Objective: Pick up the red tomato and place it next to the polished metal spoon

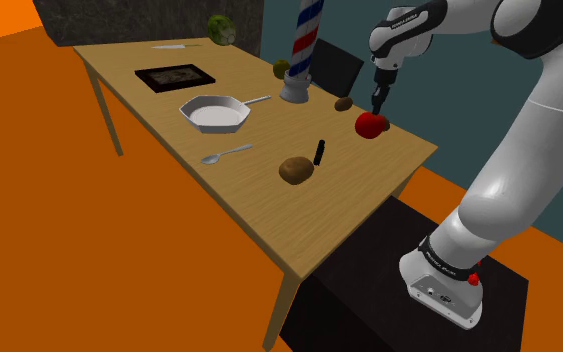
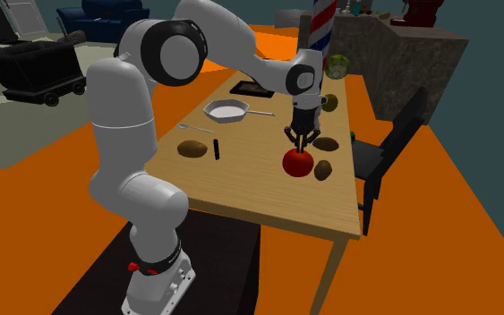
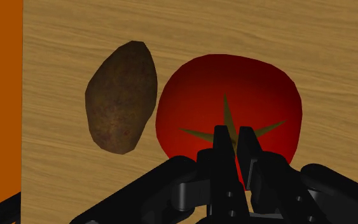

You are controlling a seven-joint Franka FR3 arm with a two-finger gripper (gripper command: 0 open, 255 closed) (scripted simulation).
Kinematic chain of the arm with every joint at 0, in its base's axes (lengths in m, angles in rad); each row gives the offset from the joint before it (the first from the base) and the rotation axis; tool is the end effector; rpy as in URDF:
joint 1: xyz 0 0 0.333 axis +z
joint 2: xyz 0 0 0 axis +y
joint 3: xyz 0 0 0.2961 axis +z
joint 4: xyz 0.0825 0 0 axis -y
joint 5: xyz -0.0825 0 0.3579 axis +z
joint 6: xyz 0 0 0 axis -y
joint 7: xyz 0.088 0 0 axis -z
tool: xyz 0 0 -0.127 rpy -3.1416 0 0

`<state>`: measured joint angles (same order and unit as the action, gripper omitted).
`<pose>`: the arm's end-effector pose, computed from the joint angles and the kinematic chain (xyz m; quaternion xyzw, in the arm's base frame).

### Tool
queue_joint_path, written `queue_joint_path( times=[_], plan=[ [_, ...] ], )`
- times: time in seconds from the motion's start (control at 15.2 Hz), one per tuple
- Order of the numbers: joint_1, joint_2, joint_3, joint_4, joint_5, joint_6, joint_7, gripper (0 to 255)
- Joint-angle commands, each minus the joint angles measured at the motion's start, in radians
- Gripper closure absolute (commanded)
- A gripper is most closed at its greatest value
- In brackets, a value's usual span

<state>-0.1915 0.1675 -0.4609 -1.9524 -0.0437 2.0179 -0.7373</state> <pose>0.4410 -0.3339 0.3692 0.9960 0.0538 -0.0688 0.0161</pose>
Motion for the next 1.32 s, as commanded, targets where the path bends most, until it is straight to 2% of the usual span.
queue_joint_path(
  times=[0.0,1.25],
  plan=[
    [0.0,0.0,0.0,-0.001,0.0,0.0,0.0,255],
    [0.008,-0.068,-0.003,0.179,-0.027,-0.242,0.0,255]
  ],
)
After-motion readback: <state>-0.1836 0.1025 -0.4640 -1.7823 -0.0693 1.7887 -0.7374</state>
